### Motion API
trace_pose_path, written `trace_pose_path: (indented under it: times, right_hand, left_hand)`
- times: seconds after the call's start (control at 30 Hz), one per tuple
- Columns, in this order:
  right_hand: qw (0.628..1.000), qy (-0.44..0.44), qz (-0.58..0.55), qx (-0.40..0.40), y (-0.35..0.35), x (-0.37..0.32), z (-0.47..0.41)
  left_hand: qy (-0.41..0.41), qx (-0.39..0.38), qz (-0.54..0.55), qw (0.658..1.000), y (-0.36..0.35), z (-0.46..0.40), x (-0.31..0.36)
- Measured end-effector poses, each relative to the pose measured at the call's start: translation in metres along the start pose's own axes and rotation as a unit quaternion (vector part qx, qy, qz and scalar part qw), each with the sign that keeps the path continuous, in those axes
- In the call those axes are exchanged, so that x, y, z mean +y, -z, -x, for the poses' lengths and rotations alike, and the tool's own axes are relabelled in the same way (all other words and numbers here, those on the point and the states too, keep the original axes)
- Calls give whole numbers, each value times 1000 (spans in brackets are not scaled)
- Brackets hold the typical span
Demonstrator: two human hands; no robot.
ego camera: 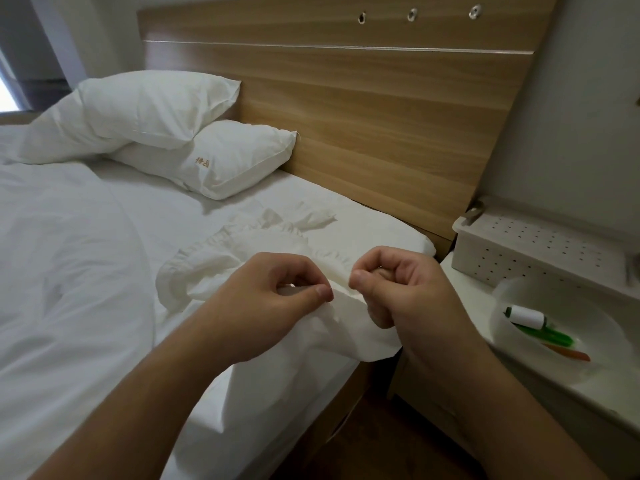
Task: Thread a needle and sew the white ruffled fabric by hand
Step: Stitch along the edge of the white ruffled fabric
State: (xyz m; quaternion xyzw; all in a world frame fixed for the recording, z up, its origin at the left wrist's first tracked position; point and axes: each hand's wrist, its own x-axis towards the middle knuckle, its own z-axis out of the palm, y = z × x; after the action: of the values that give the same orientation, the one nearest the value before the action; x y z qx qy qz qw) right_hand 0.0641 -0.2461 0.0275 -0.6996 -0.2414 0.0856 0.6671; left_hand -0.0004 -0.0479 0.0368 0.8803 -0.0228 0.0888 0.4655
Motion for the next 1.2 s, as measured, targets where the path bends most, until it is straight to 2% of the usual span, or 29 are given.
trace_pose_path:
  times: [0.13, 0.3, 0.5, 0.53, 0.6, 0.67, 0.7, 0.87, 0.93, 1.03, 1.2]
  right_hand:
    - [998, -16, -62, 20, 2, 0, 0]
    - [995, -14, -94, -6, 5, 0, 0]
    - [985, -56, -76, -147, 12, -6, -1]
    - [986, -59, -82, -133, 12, -6, -1]
    - [992, -70, -91, -47, 12, -4, -2]
    - [996, -73, -49, 29, 9, -1, -5]
    - [997, -70, -15, 42, 7, 1, -6]
    - [994, -36, 91, -47, -2, 6, -4]
    - [991, -43, 110, -59, -4, 7, -4]
    - [990, -47, 130, -42, -2, 9, -5]
    - [996, -61, 66, 11, 3, 10, -7]
  left_hand:
    - [3, 11, 4, 1000, 1, 0, 0]
    - [10, 17, 13, 1000, 1, 1, 1]
    - [5, 17, 0, 1000, 3, 2, 2]
    - [6, 18, 1, 1000, 3, 2, 1]
    - [9, 21, -2, 1000, 3, 2, 1]
    - [15, 23, 0, 1000, 3, 2, 1]
    - [17, 23, 5, 1000, 3, 2, 1]
    - [3, 11, 19, 1000, 2, 4, 5]
    - [5, 5, 17, 1000, 3, 4, 6]
    - [8, 3, 4, 1000, 5, 5, 4]
    - [41, 29, -24, 998, 7, 3, 2]
